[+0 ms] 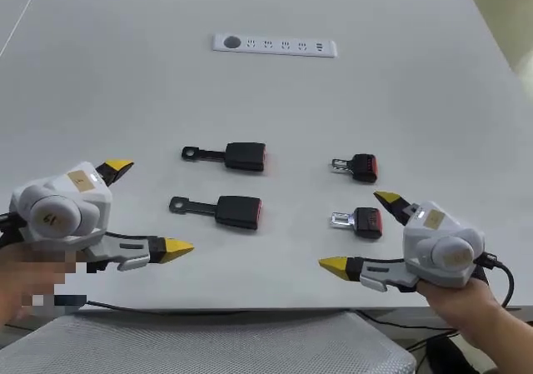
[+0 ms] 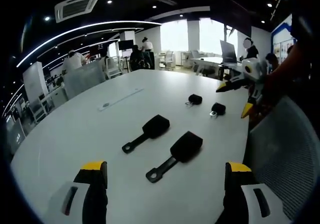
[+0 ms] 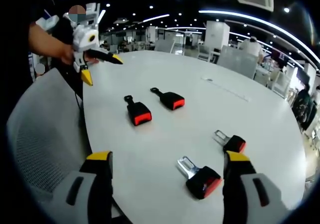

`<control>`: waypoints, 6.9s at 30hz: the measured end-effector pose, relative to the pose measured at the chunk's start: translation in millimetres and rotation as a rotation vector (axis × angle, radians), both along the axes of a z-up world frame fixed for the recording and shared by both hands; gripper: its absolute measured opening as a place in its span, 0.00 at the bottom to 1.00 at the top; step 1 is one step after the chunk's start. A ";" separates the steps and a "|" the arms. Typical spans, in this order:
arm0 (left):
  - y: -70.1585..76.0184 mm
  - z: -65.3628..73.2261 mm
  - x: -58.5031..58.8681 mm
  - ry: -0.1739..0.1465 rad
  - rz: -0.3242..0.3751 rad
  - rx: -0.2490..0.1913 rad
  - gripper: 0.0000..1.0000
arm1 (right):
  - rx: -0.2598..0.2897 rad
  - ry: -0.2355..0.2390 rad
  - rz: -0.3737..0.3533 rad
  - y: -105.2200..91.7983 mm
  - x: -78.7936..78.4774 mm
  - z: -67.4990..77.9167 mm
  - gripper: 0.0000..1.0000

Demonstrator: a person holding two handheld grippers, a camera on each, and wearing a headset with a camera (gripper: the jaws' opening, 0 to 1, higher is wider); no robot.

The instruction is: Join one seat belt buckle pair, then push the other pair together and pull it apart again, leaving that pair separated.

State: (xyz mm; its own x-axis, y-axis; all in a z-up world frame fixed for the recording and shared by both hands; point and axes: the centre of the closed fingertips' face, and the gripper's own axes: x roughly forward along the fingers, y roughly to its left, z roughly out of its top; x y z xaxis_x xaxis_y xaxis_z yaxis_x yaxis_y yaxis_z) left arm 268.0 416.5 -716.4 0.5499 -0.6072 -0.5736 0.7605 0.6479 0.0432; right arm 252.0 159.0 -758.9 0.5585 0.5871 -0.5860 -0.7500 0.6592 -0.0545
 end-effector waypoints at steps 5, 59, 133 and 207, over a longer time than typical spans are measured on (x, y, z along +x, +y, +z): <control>-0.7 1.2 0.8 -0.002 0.000 0.000 1.00 | -0.001 0.000 0.000 -0.9 0.4 0.1 0.93; -5.7 -1.0 4.9 0.005 -0.002 0.000 1.00 | 0.010 0.007 -0.006 -5.1 6.6 -0.8 0.92; -55.7 -28.4 32.6 0.059 -0.130 0.029 0.99 | 0.000 0.069 -0.013 -36.0 32.0 -21.7 0.86; -98.7 -109.4 33.4 0.165 -0.557 0.255 0.47 | -0.132 0.254 0.382 -59.0 26.0 -61.2 0.42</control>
State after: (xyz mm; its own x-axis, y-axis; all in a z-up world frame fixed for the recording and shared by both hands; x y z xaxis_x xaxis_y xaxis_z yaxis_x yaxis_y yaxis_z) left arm 301.4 317.8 -825.7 0.0831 -0.6097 -0.7883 0.9904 0.1380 -0.0023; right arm 278.1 100.1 -820.1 0.1469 0.6339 -0.7594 -0.9378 0.3333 0.0968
